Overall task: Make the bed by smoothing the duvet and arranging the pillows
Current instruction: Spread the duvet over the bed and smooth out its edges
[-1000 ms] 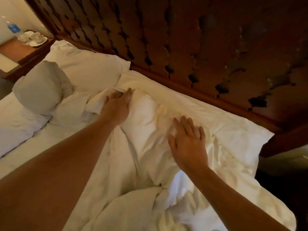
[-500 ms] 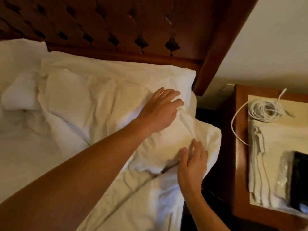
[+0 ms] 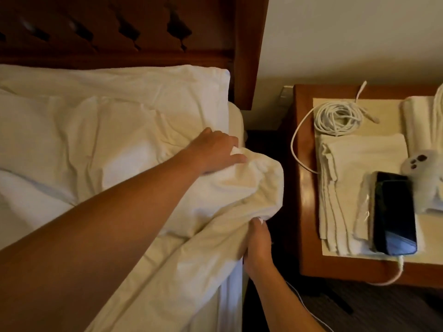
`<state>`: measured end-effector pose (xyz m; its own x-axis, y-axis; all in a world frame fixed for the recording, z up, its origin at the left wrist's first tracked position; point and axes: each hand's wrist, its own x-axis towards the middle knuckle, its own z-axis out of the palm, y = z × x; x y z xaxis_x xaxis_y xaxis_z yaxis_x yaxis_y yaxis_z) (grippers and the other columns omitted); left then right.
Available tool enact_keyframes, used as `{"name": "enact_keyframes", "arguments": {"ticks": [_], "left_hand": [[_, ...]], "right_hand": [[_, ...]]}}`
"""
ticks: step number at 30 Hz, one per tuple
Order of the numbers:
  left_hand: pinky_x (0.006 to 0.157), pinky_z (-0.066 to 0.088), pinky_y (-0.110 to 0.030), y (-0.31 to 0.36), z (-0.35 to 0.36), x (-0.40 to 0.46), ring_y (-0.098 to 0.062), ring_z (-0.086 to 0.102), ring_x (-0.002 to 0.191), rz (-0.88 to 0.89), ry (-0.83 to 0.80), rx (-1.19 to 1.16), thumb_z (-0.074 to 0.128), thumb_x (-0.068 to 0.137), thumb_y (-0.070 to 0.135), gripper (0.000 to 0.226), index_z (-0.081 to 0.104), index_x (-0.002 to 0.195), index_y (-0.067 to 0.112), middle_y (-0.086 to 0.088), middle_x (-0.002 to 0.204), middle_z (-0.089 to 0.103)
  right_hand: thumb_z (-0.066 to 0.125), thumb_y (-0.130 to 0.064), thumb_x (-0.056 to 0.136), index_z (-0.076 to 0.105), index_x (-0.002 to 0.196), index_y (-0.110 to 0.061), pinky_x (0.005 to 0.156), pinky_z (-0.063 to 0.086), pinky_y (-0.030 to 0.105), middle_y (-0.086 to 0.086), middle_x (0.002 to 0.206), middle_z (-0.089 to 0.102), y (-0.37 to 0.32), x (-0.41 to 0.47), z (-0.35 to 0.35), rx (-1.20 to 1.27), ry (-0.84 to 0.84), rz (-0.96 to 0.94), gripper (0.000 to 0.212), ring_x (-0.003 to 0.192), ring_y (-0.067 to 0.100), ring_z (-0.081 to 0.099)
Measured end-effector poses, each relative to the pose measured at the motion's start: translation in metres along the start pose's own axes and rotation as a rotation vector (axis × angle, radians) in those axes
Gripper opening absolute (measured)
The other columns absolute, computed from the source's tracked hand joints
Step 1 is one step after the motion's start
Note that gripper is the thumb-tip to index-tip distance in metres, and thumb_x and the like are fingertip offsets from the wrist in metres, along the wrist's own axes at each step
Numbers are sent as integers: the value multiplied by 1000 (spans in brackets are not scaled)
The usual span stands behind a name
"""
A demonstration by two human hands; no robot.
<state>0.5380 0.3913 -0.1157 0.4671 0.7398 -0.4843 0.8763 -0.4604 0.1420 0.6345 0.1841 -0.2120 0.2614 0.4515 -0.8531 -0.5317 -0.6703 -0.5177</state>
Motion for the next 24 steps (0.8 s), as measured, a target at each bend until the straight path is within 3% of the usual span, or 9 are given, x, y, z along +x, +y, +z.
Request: {"name": "enact_keyframes", "arguments": {"ticks": [4, 7, 9, 12, 15, 18, 21, 24], "left_hand": [[87, 41, -37, 12, 1, 5, -30, 58, 109, -19, -32, -82, 50, 94, 59, 56, 49, 136, 21, -6, 127, 62], [69, 46, -33, 10, -1, 15, -25, 60, 86, -111, 153, -43, 59, 92, 51, 40, 56, 119, 21, -5, 107, 67], [64, 41, -32, 8, -1, 20, -22, 56, 77, -136, 205, 8, 60, 93, 47, 33, 55, 112, 20, -5, 99, 66], [71, 44, -33, 6, 7, 23, -21, 57, 78, -117, 220, 45, 57, 95, 45, 30, 53, 112, 20, -4, 99, 67], [83, 46, -35, 5, 19, 21, -22, 60, 91, -61, 285, 109, 51, 97, 48, 34, 58, 116, 21, -4, 108, 66], [89, 43, -37, 3, 25, 13, -24, 57, 100, 25, 429, 190, 44, 101, 45, 36, 62, 120, 20, -7, 113, 62], [97, 41, -40, 2, 30, -6, -25, 55, 109, 75, 553, 153, 48, 99, 33, 30, 66, 119, 20, -7, 121, 60], [93, 42, -42, 10, 38, -40, -26, 55, 111, 76, 635, 34, 55, 93, 19, 26, 67, 116, 21, -6, 121, 59]], "right_hand": [[57, -29, 97, 48, 123, -24, 86, 53, 40, -2, 112, 60, -60, -3, 16, -80, 29, -147, 28, 102, 18, 60], [50, -9, 94, 48, 113, -18, 70, 46, 31, 0, 101, 57, -92, -3, 19, -287, 165, -539, 21, 87, 16, 57], [47, -5, 92, 49, 121, -23, 73, 45, 30, -3, 115, 53, -92, 8, 19, -599, 184, -697, 35, 89, 15, 54], [46, -15, 94, 44, 140, -28, 88, 46, 39, 7, 139, 39, -65, 40, 8, -1080, 93, -479, 48, 110, 29, 49], [45, -32, 99, 33, 151, -28, 111, 32, 49, 14, 156, 21, -54, 58, -13, -1205, 21, -191, 53, 137, 40, 28], [42, -39, 102, 25, 156, -28, 118, 25, 53, 10, 165, 5, -49, 48, -20, -1045, -69, -242, 57, 148, 37, 16], [44, -36, 103, 32, 154, -21, 116, 32, 46, 10, 161, 20, -39, 18, -10, -927, -118, -374, 55, 144, 31, 30], [47, -35, 102, 37, 150, -22, 114, 37, 40, 4, 156, 31, -29, -15, -1, -958, -167, -499, 51, 139, 24, 38]]}}
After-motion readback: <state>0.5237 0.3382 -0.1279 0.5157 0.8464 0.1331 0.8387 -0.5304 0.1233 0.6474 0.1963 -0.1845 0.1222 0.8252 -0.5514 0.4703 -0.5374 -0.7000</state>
